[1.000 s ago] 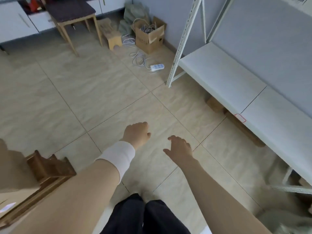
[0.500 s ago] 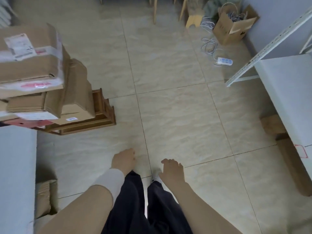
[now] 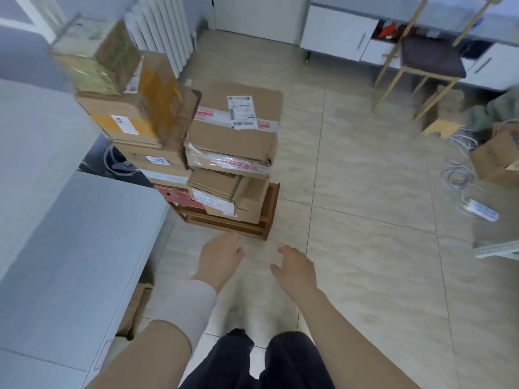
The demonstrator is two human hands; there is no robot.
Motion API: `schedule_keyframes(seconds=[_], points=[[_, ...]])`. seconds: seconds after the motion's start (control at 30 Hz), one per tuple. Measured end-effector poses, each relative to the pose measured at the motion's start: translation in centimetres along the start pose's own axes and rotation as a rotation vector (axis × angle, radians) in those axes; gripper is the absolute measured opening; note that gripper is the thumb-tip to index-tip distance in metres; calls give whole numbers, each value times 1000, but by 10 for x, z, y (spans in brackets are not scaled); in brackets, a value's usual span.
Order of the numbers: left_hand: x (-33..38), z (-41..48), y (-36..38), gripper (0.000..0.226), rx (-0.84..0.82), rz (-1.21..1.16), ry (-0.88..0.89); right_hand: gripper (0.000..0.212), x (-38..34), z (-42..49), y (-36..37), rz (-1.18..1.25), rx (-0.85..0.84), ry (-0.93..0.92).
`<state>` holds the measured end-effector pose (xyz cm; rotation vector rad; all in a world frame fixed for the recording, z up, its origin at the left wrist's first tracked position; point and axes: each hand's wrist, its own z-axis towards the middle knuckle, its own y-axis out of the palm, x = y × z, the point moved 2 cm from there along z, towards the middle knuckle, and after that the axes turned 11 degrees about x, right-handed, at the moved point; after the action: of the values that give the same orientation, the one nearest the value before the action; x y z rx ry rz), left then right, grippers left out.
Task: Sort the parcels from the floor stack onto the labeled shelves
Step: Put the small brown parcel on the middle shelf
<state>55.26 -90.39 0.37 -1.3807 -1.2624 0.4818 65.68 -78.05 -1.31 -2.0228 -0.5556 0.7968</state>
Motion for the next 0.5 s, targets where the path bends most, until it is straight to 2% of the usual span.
schedule_keyframes(seconds=[0.3, 0.5], points=[[3, 91, -110, 32, 310, -253, -20, 43, -115, 86, -96, 282, 257, -144], [-13, 132, -204, 26, 661, -535, -115, 44, -195, 134, -136, 499, 228, -235]])
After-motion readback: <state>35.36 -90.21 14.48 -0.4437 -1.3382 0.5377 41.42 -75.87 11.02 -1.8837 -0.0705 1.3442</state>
